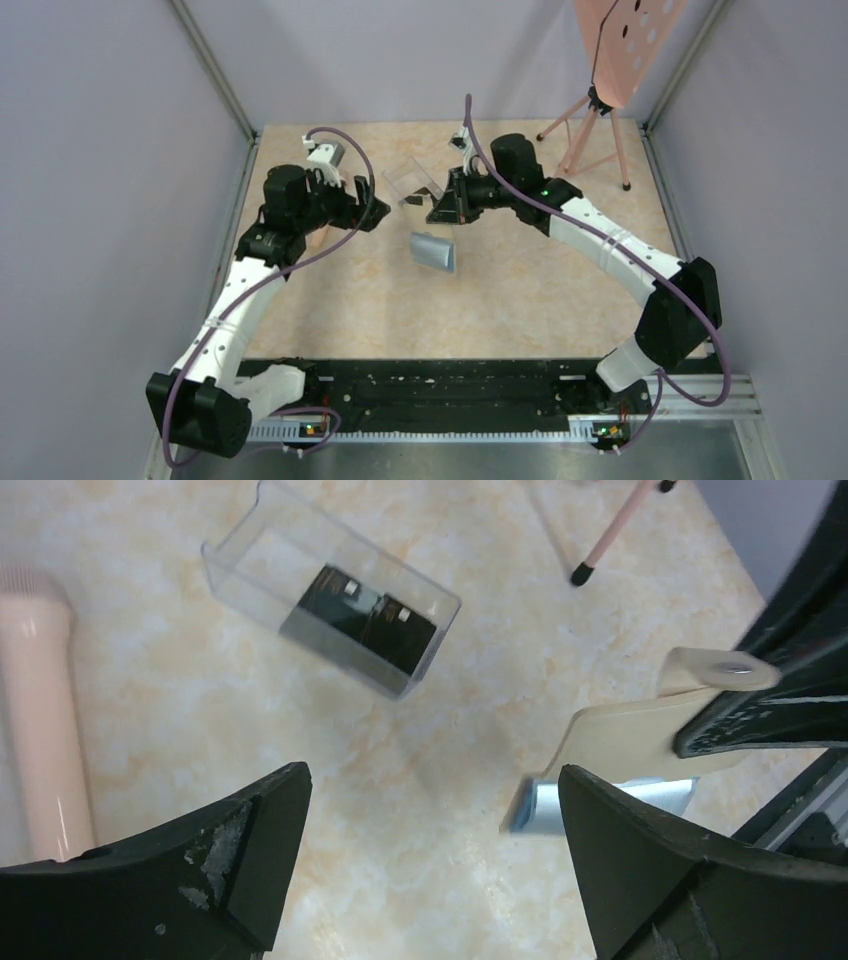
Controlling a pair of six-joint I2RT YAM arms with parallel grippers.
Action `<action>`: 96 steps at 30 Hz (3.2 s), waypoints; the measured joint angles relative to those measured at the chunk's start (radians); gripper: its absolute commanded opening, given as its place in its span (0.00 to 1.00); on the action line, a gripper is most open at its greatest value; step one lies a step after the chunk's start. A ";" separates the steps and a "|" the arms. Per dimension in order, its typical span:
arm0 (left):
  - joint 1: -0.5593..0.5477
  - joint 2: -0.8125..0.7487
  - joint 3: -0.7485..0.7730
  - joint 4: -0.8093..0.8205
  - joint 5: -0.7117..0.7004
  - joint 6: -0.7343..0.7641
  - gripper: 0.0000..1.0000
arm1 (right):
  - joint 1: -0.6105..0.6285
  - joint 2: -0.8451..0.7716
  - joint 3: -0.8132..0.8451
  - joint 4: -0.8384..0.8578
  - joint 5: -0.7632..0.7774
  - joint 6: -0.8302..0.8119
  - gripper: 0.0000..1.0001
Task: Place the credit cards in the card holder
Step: Open the card holder at the center of the board.
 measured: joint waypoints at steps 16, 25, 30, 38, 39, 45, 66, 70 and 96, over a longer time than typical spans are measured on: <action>0.008 0.267 0.032 -0.249 0.034 -0.161 0.90 | -0.048 -0.021 -0.001 -0.015 -0.006 0.058 0.00; 0.003 0.354 0.043 -0.267 0.150 -0.189 0.83 | -0.048 -0.021 -0.002 -0.010 -0.019 0.084 0.00; -0.011 0.363 0.043 -0.267 0.173 -0.203 0.83 | -0.048 -0.021 -0.002 0.002 -0.037 0.093 0.00; -0.040 0.423 0.078 -0.269 0.225 -0.200 0.73 | -0.048 -0.021 -0.002 0.007 -0.055 0.094 0.00; -0.041 0.425 0.084 -0.273 0.229 -0.197 0.72 | -0.048 -0.021 -0.002 0.007 -0.055 0.093 0.00; -0.043 0.426 0.122 -0.303 0.250 -0.172 0.67 | -0.048 -0.018 -0.002 0.003 -0.055 0.093 0.00; -0.043 0.341 0.123 -0.323 0.419 -0.138 0.70 | -0.048 -0.013 -0.014 -0.019 -0.074 0.097 0.00; -0.043 0.325 0.089 -0.238 0.471 -0.179 0.73 | -0.048 -0.013 -0.035 -0.005 -0.113 0.119 0.00; -0.041 0.293 -0.152 0.489 0.723 -0.567 0.39 | -0.060 -0.017 -0.147 0.375 -0.355 0.422 0.00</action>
